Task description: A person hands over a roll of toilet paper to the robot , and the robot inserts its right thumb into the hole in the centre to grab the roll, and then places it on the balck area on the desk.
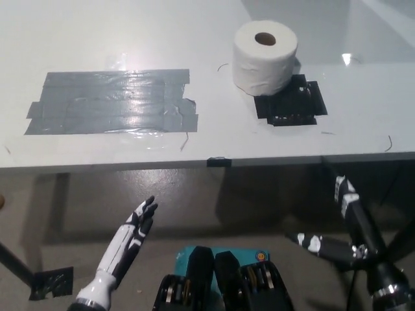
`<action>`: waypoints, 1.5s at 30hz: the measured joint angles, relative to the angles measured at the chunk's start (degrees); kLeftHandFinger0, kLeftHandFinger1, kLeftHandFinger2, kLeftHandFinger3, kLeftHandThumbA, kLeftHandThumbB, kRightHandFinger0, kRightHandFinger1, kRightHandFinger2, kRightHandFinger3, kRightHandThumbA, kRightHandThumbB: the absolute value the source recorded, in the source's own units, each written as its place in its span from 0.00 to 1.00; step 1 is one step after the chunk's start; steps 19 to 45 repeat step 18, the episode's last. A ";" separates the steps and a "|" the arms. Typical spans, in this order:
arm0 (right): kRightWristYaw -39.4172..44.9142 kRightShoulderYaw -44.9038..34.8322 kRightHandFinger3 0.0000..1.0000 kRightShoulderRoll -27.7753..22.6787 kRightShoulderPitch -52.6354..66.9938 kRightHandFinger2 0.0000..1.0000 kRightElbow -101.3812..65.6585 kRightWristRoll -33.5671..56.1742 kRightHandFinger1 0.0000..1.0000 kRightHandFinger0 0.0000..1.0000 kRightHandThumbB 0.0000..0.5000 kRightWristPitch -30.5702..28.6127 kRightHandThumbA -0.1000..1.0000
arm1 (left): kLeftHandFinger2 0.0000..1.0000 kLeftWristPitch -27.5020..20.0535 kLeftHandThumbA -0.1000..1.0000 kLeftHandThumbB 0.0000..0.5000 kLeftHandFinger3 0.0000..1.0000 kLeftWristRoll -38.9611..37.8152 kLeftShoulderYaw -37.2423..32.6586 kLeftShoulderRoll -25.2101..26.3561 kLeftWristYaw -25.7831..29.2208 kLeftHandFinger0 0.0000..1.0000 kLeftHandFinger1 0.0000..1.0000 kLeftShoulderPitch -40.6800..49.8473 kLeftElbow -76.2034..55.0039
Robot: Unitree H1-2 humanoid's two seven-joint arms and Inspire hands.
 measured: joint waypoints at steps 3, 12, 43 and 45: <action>-0.54 -0.56 1.00 0.02 0.84 1.00 5.18 0.62 1.00 1.00 0.34 -2.11 0.94 | 1.00 -0.32 1.00 0.41 1.00 -0.26 0.20 -0.11 -0.01 1.00 1.00 1.12 -0.09; -1.17 -0.62 1.00 -0.12 4.84 1.00 10.50 1.51 1.00 1.00 0.34 -6.83 0.89 | 1.00 -1.12 1.00 0.39 1.00 -0.43 0.30 -1.11 0.01 1.00 1.00 5.15 -1.18; -1.16 0.00 1.00 -0.18 6.40 1.00 10.78 1.54 1.00 1.00 0.34 -8.30 0.91 | 1.00 -2.06 1.00 0.39 1.00 -0.44 0.37 -1.48 0.02 1.00 1.00 7.42 -1.39; -1.16 0.00 1.00 -0.18 6.40 1.00 10.78 1.54 1.00 1.00 0.34 -8.30 0.91 | 1.00 -2.06 1.00 0.39 1.00 -0.44 0.37 -1.48 0.02 1.00 1.00 7.42 -1.39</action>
